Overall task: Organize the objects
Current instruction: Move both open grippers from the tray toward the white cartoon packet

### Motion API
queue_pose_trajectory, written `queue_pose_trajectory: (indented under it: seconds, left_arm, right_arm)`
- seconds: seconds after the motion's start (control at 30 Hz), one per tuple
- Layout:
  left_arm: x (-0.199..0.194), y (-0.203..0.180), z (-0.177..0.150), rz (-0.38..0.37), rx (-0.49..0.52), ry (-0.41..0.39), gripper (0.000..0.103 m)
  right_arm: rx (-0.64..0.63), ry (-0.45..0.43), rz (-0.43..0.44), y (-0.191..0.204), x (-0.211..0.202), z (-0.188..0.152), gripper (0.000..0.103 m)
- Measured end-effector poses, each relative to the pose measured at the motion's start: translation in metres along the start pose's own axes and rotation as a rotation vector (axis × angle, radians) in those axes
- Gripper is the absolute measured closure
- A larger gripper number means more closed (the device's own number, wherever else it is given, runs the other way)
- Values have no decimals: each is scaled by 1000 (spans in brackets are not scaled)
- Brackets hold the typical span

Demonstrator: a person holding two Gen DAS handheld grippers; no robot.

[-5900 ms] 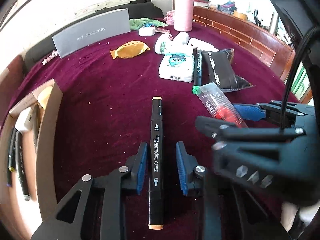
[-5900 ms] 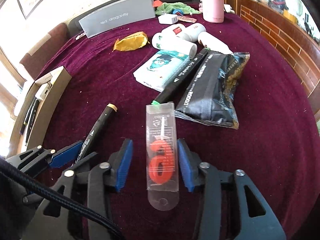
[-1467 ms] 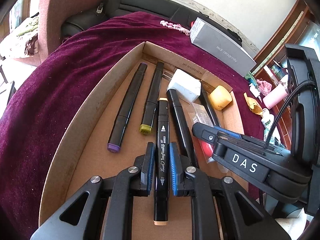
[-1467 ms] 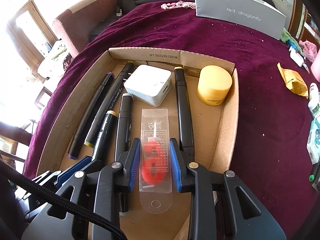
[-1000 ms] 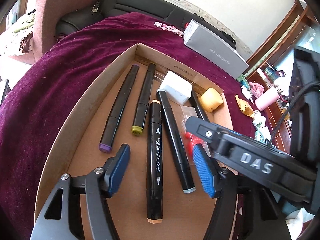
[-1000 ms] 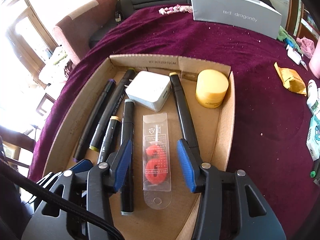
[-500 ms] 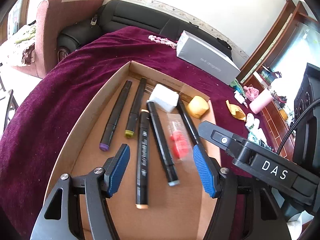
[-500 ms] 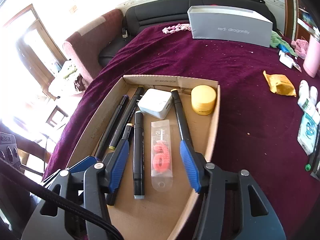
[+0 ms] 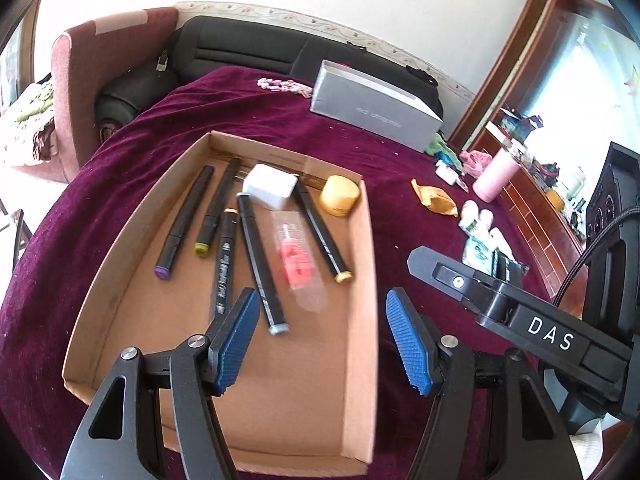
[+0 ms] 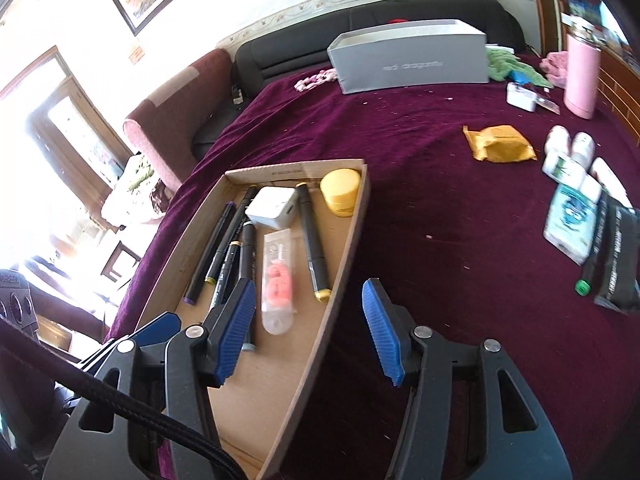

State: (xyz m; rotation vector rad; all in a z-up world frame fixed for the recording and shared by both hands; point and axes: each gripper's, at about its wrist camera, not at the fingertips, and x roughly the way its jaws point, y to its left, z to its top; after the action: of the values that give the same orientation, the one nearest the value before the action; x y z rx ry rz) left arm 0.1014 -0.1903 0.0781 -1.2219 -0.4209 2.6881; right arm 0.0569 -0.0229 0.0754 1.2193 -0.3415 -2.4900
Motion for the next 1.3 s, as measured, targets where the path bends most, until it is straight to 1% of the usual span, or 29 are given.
queue_pose_trajectory:
  seconds: [0.27, 0.43, 0.7, 1.03, 1.3]
  left_arm:
    - [-5, -36, -16, -10, 56, 12, 43]
    - [1, -63, -26, -25, 103, 39, 44]
    - [14, -101, -36, -33, 172, 79, 44]
    - [41, -138, -43, -30, 250, 141, 44]
    - [73, -168, -35, -25, 306, 170, 44]
  right_arm:
    - [31, -36, 10, -23, -25, -14, 45]
    - [73, -56, 9, -47, -40, -23, 45]
    - [154, -85, 6, -83, -57, -27, 45]
    - [237, -91, 15, -124, -61, -29, 45]
    - [306, -94, -2, -166, -62, -27, 45]
